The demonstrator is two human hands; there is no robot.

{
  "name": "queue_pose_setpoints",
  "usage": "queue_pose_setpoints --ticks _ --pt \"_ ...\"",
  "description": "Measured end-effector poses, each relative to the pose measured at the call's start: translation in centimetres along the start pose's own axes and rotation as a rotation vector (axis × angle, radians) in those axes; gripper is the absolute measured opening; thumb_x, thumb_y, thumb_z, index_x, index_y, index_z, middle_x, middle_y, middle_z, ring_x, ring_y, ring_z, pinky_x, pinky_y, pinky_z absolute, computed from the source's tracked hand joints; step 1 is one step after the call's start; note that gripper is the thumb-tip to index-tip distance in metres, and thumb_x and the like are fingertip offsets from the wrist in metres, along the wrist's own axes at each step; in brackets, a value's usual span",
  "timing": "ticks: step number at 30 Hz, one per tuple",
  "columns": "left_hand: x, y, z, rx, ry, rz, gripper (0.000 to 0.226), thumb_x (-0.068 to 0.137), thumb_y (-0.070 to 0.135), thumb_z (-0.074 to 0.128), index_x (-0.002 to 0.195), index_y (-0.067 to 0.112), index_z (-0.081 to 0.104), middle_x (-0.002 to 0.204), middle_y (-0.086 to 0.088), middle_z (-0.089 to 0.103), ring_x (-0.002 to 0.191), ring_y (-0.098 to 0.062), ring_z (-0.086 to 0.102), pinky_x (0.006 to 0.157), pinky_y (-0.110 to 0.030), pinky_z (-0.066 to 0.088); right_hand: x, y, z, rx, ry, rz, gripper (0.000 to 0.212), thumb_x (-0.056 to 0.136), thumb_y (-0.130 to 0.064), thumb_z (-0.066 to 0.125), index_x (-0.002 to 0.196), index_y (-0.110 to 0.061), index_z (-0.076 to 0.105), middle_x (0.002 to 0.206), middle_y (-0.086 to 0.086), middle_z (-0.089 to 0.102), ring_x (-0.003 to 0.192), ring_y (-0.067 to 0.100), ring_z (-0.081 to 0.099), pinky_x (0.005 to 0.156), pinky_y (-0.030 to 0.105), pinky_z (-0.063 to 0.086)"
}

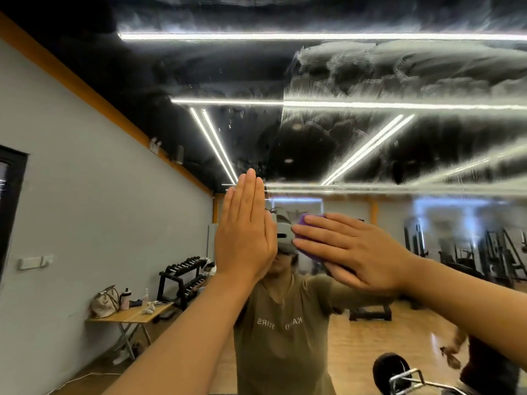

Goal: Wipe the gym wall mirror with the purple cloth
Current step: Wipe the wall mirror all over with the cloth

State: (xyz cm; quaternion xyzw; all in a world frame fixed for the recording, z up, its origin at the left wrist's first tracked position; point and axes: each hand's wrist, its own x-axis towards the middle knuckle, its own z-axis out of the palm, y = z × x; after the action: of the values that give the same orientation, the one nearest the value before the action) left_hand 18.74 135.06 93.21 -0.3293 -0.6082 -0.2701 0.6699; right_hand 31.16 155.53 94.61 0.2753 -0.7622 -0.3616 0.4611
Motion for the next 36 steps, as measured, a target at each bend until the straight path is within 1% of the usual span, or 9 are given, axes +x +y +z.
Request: queue_pose_setpoints --ticks 2,6,10,12,16,21,27,33,36 --pt "-0.1 0.6 0.2 0.012 -0.013 -0.029 0.062 0.103 0.032 0.029 0.158 0.008 0.014 0.167 -0.011 0.013 0.156 -0.021 0.008 0.127 -0.036 0.003 0.8 2.6 -0.9 -0.001 0.04 0.105 0.054 0.102 -0.03 0.038 0.153 -0.017 0.04 0.163 0.004 0.032 0.153 0.019 0.022 0.126 0.038 0.013" --pt "0.2 2.3 0.6 0.031 -0.028 -0.12 0.067 0.102 0.042 0.025 0.158 0.008 0.008 0.168 -0.011 0.005 0.156 -0.023 0.002 0.125 -0.041 0.0 2.5 7.6 -2.7 0.006 0.256 0.529 0.057 0.1 -0.033 0.036 0.155 -0.017 0.035 0.163 0.004 0.031 0.153 0.021 0.021 0.124 0.046 0.02" --pt "0.3 2.8 0.7 0.048 -0.037 -0.16 0.071 0.102 0.045 0.022 0.159 0.004 0.01 0.168 -0.013 0.004 0.156 -0.025 0.001 0.126 -0.045 0.0 2.6 4.5 -1.4 0.05 0.373 0.757 0.058 0.101 -0.033 0.036 0.156 -0.016 0.034 0.164 0.005 0.029 0.154 0.019 0.017 0.126 0.034 0.007" --pt "0.3 2.9 0.7 0.056 -0.048 -0.169 0.071 0.102 0.045 0.021 0.159 0.005 0.009 0.168 -0.014 0.005 0.156 -0.026 0.002 0.126 -0.047 0.002 0.6 0.1 0.1 0.076 0.379 0.743 0.058 0.101 -0.031 0.038 0.155 -0.013 0.036 0.164 0.006 0.029 0.155 0.02 0.018 0.126 0.032 0.006" --pt "0.0 4.1 1.0 0.045 -0.076 -0.057 0.063 0.102 0.037 0.025 0.159 0.011 0.015 0.168 -0.012 0.01 0.156 -0.026 0.008 0.126 -0.048 0.007 -4.8 -6.2 2.2 0.021 0.241 0.573 0.059 0.099 -0.029 0.041 0.156 -0.014 0.035 0.165 0.006 0.028 0.154 0.024 0.022 0.125 0.045 0.017" --pt "-0.5 6.8 2.0 0.014 -0.108 0.058 0.061 0.101 0.033 0.032 0.158 0.011 0.028 0.167 -0.011 0.018 0.155 -0.026 0.014 0.124 -0.043 0.004 -4.6 -4.6 1.6 0.007 0.189 0.599 0.058 0.1 -0.032 0.039 0.156 -0.013 0.035 0.164 0.007 0.028 0.154 0.021 0.021 0.124 0.042 0.018" --pt "0.1 8.4 3.2 0.01 -0.072 0.053 0.061 0.1 0.031 0.033 0.158 0.011 0.029 0.166 -0.011 0.021 0.154 -0.026 0.014 0.124 -0.042 0.003 0.2 4.1 -1.4 -0.007 0.304 0.91 0.062 0.102 -0.035 0.028 0.159 -0.011 0.023 0.167 0.008 0.018 0.155 0.02 0.008 0.123 0.022 -0.007" --pt "-0.2 8.2 3.7 0.058 -0.028 0.049 0.061 0.101 0.033 0.033 0.158 0.012 0.026 0.167 -0.009 0.02 0.155 -0.026 0.014 0.125 -0.041 0.004 -1.0 1.0 0.0 0.027 0.409 0.928 0.06 0.104 -0.03 0.031 0.158 -0.005 0.022 0.166 0.013 0.018 0.156 0.025 0.01 0.127 0.032 0.001" --pt "-0.1 8.4 3.6 0.051 -0.024 0.049 0.061 0.101 0.033 0.033 0.158 0.011 0.028 0.166 -0.01 0.021 0.154 -0.027 0.016 0.124 -0.043 0.007 -4.7 -3.5 1.8 0.031 0.351 0.839 0.061 0.104 -0.031 0.034 0.158 -0.005 0.025 0.167 0.012 0.017 0.156 0.024 0.011 0.126 0.041 0.011"
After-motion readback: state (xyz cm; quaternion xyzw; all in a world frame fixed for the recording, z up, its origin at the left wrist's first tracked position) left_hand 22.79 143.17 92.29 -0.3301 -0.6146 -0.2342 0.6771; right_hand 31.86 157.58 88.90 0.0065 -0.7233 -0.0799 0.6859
